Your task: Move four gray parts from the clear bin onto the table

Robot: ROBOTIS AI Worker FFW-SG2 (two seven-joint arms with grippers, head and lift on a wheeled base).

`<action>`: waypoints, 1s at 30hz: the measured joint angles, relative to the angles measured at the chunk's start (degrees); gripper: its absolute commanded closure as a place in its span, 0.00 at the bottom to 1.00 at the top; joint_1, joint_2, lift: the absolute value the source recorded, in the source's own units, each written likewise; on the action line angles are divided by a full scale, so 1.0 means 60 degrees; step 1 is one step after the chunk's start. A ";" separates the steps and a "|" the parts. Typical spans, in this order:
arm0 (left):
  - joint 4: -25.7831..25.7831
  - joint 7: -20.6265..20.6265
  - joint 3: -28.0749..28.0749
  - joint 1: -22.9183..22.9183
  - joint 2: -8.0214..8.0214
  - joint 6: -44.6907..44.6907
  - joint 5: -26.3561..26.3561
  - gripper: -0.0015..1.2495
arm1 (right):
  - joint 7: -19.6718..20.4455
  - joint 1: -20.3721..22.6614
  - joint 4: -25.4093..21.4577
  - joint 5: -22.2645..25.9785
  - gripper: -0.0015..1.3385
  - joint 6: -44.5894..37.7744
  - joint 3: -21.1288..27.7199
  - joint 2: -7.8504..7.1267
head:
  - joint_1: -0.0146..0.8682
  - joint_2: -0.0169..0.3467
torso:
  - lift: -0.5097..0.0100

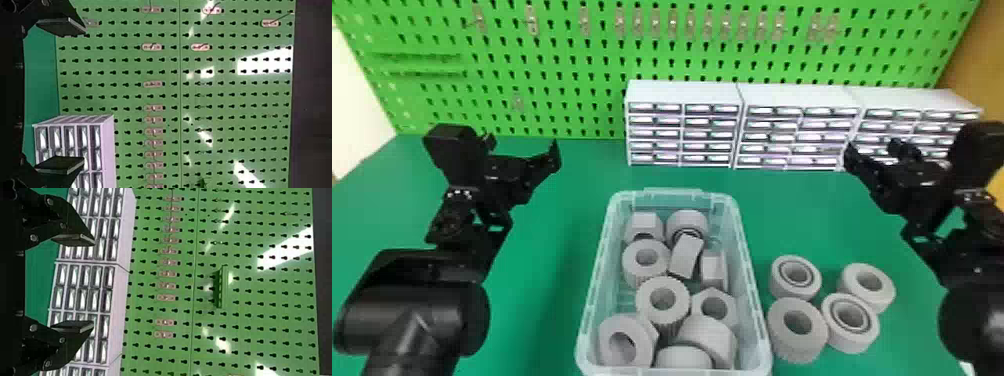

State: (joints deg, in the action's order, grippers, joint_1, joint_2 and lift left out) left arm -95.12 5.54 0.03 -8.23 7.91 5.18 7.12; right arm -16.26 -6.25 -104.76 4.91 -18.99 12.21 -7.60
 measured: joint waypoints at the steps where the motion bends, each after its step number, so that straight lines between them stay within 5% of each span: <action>1: -0.0001 0.0001 -0.0014 0.0001 0.0000 0.0000 0.0000 0.10 | 0.0000 0.0001 0.0000 -0.0001 0.39 0.0005 0.0001 0.0003 | 0.78 0.14 | 0.89; 30: -0.0006 -0.0001 -0.0023 -0.0011 -0.0045 0.0000 -0.0058 0.10 | 0.0000 -0.0071 0.0000 -0.0012 0.39 0.0016 -0.0020 0.0036 | 0.78 0.14 | 0.89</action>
State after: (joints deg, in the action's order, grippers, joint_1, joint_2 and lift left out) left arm -95.15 5.54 -0.11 -8.30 7.64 5.18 6.77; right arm -16.26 -6.67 -104.76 4.83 -18.90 12.09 -7.38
